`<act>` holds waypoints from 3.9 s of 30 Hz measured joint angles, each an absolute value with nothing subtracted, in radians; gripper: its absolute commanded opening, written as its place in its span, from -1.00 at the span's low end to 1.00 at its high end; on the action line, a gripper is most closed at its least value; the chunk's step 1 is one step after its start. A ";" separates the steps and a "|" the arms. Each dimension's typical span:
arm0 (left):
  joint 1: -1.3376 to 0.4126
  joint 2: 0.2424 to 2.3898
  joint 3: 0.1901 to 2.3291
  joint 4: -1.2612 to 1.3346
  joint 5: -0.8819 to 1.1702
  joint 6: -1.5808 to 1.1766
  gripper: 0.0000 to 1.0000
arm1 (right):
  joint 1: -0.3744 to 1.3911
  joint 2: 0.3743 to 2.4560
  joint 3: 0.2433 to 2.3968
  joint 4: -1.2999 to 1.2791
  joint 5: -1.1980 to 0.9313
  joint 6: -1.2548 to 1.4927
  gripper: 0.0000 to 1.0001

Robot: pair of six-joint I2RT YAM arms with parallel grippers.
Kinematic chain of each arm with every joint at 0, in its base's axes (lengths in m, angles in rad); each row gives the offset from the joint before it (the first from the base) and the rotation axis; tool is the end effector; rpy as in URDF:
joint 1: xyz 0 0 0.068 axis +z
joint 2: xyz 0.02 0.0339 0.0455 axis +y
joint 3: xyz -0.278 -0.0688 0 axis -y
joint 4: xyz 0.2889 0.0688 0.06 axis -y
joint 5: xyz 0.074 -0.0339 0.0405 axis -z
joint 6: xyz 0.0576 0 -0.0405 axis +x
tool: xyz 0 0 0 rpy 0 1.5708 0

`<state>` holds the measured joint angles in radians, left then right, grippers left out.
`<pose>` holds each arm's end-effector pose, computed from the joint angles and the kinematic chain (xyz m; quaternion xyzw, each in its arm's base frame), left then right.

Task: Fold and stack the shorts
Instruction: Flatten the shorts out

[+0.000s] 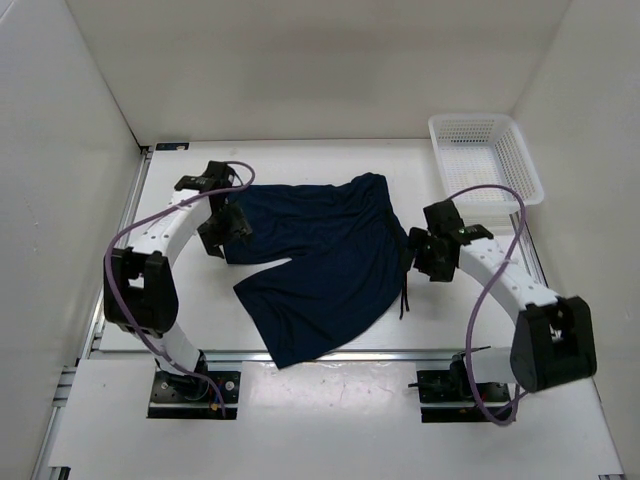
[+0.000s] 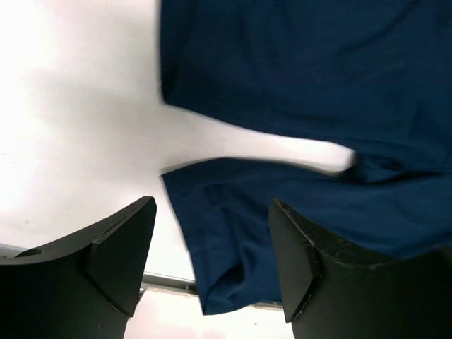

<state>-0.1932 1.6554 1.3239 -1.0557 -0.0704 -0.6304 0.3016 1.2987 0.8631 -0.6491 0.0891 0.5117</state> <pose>0.3543 -0.0652 0.2240 -0.2190 0.9708 -0.0046 0.0980 0.2822 0.0824 0.1976 0.1123 0.9632 0.0554 0.2379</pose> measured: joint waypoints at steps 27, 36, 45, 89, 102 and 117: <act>-0.103 2.408 2.073 -1.231 -0.007 -0.577 0.34 | 0.187 1.794 1.129 -0.466 -0.073 0.633 -0.61; -0.043 2.673 2.589 -1.256 0.065 -0.527 0.15 | 0.198 1.956 1.333 -0.476 -0.026 0.748 -0.64; 0.044 2.642 2.527 -1.167 0.118 -0.469 -0.47 | 0.226 2.068 1.527 -0.504 0.029 0.785 -0.51; -0.050 1.823 1.477 -1.092 0.023 -0.498 0.59 | 0.238 1.795 1.235 -0.497 0.044 0.672 0.43; -0.340 1.731 1.119 -0.972 0.094 -0.617 -0.12 | 0.239 1.987 1.380 -0.481 0.010 0.606 -0.58; -0.317 1.870 1.200 -0.964 -0.010 -0.611 -0.79 | 0.239 1.928 1.284 -0.438 0.009 0.599 -1.00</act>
<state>-0.3172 1.8702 1.1995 -0.9638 -0.0097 -0.6106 0.2390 1.9282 1.2839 -0.4381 0.0086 0.5995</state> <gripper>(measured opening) 0.109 0.023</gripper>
